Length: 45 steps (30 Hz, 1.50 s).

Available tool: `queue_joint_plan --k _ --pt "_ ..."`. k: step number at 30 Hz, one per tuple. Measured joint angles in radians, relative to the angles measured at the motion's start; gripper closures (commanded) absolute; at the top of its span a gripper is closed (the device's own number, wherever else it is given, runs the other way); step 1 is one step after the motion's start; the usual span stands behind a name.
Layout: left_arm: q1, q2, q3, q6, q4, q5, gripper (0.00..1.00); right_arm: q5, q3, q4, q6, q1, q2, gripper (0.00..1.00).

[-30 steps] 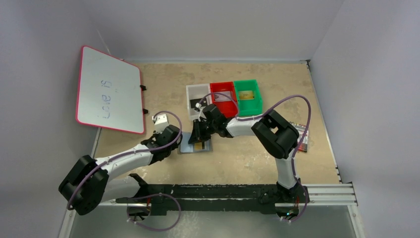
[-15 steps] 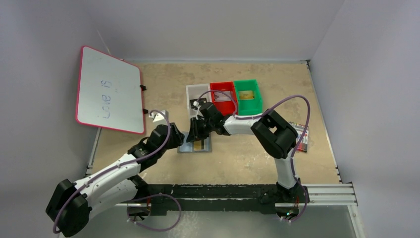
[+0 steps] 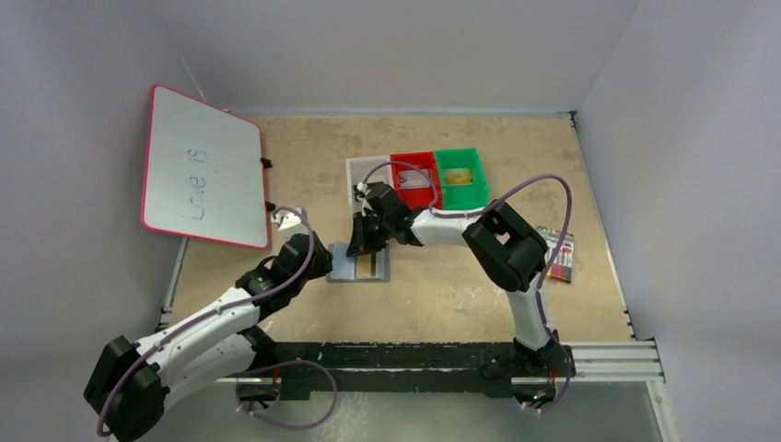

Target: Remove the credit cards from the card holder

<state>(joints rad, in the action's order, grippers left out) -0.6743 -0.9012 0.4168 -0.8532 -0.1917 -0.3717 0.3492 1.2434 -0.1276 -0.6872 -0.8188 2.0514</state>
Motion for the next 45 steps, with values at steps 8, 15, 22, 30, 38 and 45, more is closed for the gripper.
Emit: queue_joint_plan --k 8,15,22,30,38,45 --pt "0.0 0.101 0.002 -0.046 -0.108 -0.18 0.73 -0.007 0.067 0.03 0.021 -0.003 0.038 0.79" --pt "0.022 -0.12 0.066 -0.04 -0.172 -0.292 0.76 -0.074 0.119 0.098 0.05 -0.018 0.048 0.79" --pt "0.051 -0.273 0.103 -0.015 -0.091 -0.259 0.78 -0.09 0.125 0.106 0.063 -0.021 0.049 0.79" --pt "0.055 -0.304 0.102 0.043 0.008 -0.178 0.85 -0.069 0.127 0.105 0.06 -0.021 0.05 0.73" --pt "0.057 -0.322 0.048 0.062 0.093 -0.098 0.88 -0.06 0.137 0.101 0.051 -0.021 0.057 0.73" --pt "0.057 -0.294 -0.004 0.059 0.142 -0.05 0.87 -0.046 0.151 0.097 0.052 -0.021 0.07 0.72"
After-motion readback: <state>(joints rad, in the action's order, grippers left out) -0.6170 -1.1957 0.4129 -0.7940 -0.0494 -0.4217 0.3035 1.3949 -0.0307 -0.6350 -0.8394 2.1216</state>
